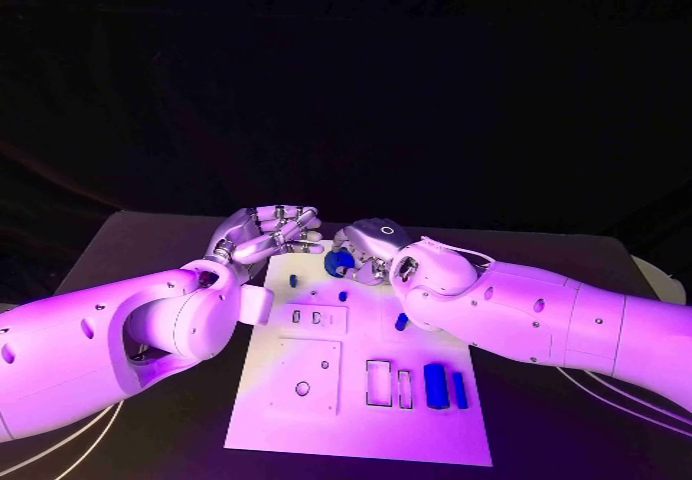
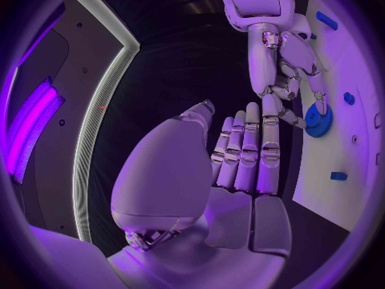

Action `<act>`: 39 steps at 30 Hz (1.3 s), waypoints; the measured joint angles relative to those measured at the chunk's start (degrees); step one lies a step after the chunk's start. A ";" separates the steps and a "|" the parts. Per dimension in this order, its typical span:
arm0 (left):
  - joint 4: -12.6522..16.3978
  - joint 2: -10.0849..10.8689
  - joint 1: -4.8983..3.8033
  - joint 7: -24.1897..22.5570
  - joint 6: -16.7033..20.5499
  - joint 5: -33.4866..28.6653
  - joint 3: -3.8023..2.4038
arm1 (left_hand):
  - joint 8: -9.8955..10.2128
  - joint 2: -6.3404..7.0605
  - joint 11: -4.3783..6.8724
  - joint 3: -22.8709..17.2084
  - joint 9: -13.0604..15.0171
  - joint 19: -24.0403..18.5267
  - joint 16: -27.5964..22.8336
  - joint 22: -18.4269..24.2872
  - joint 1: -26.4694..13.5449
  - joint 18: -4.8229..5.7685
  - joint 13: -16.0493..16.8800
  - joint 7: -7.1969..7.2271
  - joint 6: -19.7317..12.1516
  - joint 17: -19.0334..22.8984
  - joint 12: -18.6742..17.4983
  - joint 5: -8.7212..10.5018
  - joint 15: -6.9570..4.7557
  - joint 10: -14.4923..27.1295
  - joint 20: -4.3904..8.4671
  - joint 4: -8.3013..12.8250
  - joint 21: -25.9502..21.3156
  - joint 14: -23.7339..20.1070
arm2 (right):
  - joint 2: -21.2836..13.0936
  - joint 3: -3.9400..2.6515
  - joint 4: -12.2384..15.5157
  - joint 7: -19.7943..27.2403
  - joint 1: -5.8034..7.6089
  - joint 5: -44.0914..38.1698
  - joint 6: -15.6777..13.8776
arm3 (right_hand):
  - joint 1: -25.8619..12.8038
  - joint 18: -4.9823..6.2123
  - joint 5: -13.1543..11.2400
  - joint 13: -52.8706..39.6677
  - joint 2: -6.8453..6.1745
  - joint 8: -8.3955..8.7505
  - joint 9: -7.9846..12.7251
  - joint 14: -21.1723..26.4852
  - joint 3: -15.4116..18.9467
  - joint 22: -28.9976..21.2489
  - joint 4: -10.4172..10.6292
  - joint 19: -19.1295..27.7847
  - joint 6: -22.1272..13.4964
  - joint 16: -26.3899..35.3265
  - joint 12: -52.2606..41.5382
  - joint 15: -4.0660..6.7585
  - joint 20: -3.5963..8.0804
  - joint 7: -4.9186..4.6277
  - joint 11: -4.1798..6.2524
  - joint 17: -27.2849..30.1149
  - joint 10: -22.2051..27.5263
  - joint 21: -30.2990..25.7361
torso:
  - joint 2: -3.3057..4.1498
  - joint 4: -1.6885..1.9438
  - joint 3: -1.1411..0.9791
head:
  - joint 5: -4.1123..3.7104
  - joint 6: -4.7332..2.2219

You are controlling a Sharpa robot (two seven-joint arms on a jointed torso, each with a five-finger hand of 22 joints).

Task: Assemble the parts on the task board

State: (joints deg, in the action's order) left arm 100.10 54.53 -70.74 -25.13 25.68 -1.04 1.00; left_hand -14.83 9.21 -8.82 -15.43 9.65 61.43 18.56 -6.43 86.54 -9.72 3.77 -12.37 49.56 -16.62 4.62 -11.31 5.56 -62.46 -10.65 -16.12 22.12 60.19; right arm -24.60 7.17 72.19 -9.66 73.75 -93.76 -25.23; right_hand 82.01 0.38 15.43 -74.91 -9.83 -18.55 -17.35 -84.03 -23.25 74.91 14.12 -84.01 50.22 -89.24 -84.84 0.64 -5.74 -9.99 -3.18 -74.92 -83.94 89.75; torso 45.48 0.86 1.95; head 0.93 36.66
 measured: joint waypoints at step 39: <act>-0.06 0.17 0.00 0.27 -0.01 0.00 0.00 | 0.00 0.00 0.00 -0.16 0.00 0.00 -0.22 -0.01 0.00 0.00 0.00 0.00 0.00 0.02 0.00 0.00 0.00 0.00 0.00 0.16 0.00 0.00 | -0.11 0.09 -0.76 0.85 -0.14 3.20 0.66 | -6.39 0.00 -4.99 0.01 -2.62 4.15 -5.90 0.00 0.82 0.03 1.44 0.00 -2.51 -0.25 2.85 -1.86 -1.66 -0.06 -2.35 0.02 2.76 0.00 | 0.01 -0.06 -0.06 | 0.07 0.55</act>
State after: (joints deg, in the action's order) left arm 100.04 54.71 -70.75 -24.86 25.68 -1.05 1.00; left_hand -14.84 9.21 -8.82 -15.59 9.65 61.43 18.34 -6.44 86.54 -9.72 3.77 -12.37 49.56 -16.60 4.62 -11.31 5.56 -62.46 -10.65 -15.96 22.12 60.19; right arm -24.71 7.26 71.43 -8.80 73.61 -90.56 -24.56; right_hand 75.62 0.39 10.43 -74.90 -12.44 -14.40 -23.26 -84.02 -22.44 74.94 15.57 -84.01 47.71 -89.49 -81.99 -1.23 -7.40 -10.05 -5.53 -74.90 -81.18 89.74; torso 45.49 0.80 1.89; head 1.00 37.21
